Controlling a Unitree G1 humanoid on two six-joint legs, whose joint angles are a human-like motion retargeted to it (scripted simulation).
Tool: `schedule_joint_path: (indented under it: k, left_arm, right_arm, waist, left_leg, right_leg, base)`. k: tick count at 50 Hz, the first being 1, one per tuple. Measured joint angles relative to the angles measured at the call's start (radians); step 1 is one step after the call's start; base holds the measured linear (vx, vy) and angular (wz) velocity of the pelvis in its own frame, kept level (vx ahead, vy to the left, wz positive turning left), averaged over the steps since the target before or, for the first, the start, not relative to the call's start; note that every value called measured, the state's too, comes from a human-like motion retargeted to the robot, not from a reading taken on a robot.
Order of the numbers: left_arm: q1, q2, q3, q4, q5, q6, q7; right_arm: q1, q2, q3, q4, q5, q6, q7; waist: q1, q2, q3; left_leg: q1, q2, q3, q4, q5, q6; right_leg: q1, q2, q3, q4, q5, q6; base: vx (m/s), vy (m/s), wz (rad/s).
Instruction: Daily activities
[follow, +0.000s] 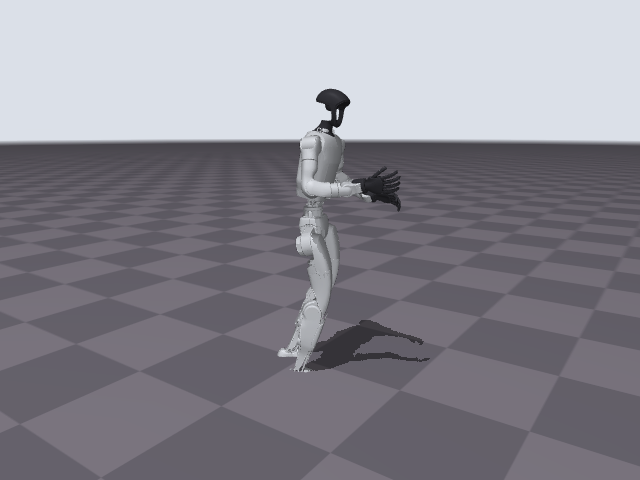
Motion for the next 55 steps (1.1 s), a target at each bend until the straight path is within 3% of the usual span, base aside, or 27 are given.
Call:
schedule_joint_path:
  k: [6, 12, 18, 25, 31, 45, 55]
  left_arm:
    - [0.165, 0.020, 0.012, 0.028, -0.030, -0.021, -0.112]
    - [0.135, 0.030, 0.017, -0.042, -0.037, -0.017, -0.102]
    - [-0.096, 0.016, -0.034, -0.133, 0.025, 0.022, 0.006]
    - [-0.516, -0.021, -0.105, -0.102, 0.148, 0.111, 0.128]
    - [-0.664, -0.029, -0.118, 0.015, 0.133, 0.150, 0.166]
    - [-0.367, -0.029, -0.208, 0.098, -0.094, 0.059, -0.037]
    - [-0.132, -0.058, -0.152, 0.105, -0.202, 0.041, -0.175]
  right_arm:
    - [-0.071, 0.061, -0.068, 0.026, -0.003, -0.005, -0.047]
    - [-0.034, 0.094, -0.026, 0.135, -0.005, 0.018, -0.079]
    - [0.044, 0.116, 0.111, 0.232, -0.003, 0.067, -0.076]
    - [0.117, 0.087, 0.315, 0.187, 0.028, 0.117, 0.032]
    - [0.162, 0.033, 0.335, 0.102, 0.039, 0.124, 0.062]
    - [0.236, 0.101, 0.194, 0.148, 0.058, 0.103, -0.030]
    - [0.213, 0.166, 0.002, 0.215, 0.043, 0.069, -0.048]
  waist:
    - [0.042, -0.010, -0.014]
    - [0.073, -0.018, -0.029]
    - [0.062, -0.025, -0.053]
    - [0.008, -0.023, -0.092]
    - [-0.046, -0.014, -0.095]
    - [-0.083, -0.001, -0.082]
    - [-0.058, -0.020, -0.094]
  left_leg:
    - [0.014, 0.003, 0.032, 0.010, -0.004, 0.012]
    - [0.022, 0.001, 0.041, 0.010, -0.003, 0.018]
    - [0.030, -0.003, 0.047, -0.001, 0.004, 0.015]
    - [0.041, -0.007, 0.079, -0.023, 0.023, 0.008]
    - [0.046, -0.013, 0.117, -0.059, 0.041, 0.009]
    - [0.049, -0.015, 0.172, -0.129, 0.086, 0.009]
    - [0.049, -0.014, 0.176, -0.100, 0.090, 0.026]
  right_leg:
    - [0.020, 0.004, 0.030, -0.031, 0.004, 0.004]
    - [0.039, 0.003, 0.037, -0.068, 0.014, 0.013]
    - [0.050, 0.000, 0.038, -0.097, 0.027, 0.018]
    - [0.043, 0.003, 0.055, -0.106, 0.051, 0.029]
    - [0.027, 0.012, 0.091, -0.122, 0.076, 0.040]
    - [0.037, 0.037, 0.162, -0.245, 0.163, 0.045]
    - [0.055, 0.028, 0.171, -0.268, 0.168, 0.045]
  base:
    - [0.06, 0.00, -0.38]
    - [0.03, 0.00, -0.24]
    - [0.00, -0.01, -0.25]
    - [-0.04, -0.01, -0.30]
    - [-0.03, 0.00, -0.41]
    - [0.01, -0.03, -0.34]
    - [0.00, 0.00, -0.02]
